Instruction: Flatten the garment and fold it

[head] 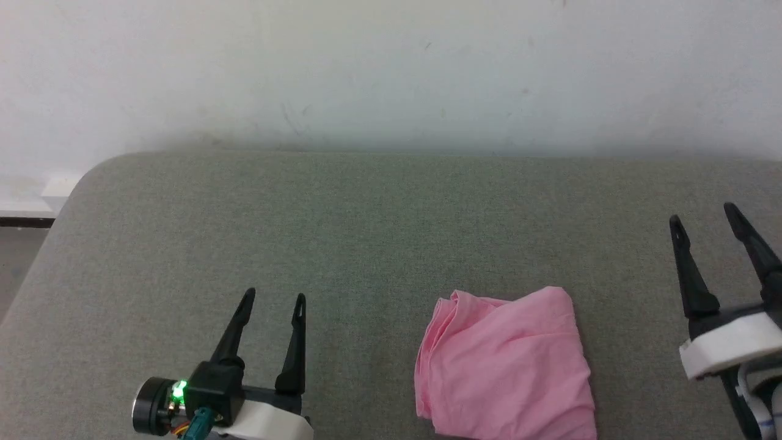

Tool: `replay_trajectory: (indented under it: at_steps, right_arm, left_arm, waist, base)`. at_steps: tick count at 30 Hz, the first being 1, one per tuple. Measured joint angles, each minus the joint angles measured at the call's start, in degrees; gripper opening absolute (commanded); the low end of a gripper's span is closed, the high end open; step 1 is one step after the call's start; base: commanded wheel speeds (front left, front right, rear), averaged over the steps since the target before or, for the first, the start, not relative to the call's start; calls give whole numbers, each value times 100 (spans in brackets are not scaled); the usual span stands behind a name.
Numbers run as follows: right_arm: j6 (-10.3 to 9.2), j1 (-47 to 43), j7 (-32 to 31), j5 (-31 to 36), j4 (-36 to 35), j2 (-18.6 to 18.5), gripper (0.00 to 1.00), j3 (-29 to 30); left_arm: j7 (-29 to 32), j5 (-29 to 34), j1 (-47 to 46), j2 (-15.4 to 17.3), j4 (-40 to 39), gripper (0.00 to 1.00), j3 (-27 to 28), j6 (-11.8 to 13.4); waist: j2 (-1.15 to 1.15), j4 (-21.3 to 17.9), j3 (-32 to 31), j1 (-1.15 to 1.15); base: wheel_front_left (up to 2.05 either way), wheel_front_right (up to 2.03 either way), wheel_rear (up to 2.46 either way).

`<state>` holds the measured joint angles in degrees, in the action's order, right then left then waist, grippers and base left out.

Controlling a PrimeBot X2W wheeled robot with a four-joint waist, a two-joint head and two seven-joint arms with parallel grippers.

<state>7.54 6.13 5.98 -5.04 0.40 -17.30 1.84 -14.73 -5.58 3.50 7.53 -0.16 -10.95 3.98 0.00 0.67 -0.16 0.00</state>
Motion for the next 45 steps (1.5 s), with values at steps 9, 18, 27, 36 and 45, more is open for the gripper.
replay_trajectory:
  at_steps: [9, 18, 27, 36, 45]
  right_arm:
    - [0, -1134, 467, 263, -505, 958, 100, 408]
    - [0, -1349, 478, 296, -546, 1162, 100, 437]
    - [0, -1372, -431, -42, -512, 849, 100, 158]
    - [-1, -1194, -2681, -1380, -208, 269, 100, -397]
    - [-1, -860, -3909, -1891, 555, 368, 100, -661]
  left_arm:
    - [0, 7, 29, -56, -54, 100, -7, -92]
    - [0, 7, 120, -110, -58, 100, 3, -151]
    - [0, 13, 113, -167, -49, 100, 31, -252]
    - [0, 65, -22, -237, 19, 100, -3, -292]
    - [0, 125, -169, -283, 97, 100, -31, -322]
  waist:
    - [1, -33, 38, 0]
    - [1, 3, -11, 0]
    - [1, 116, 33, 0]
    - [1, 299, 345, 0]
    - [1, 614, 581, 0]
  base:
    - [0, 0, 0]
    - [0, 0, 0]
    - [0, 0, 0]
    - [0, 0, 0]
    - [0, 0, 0]
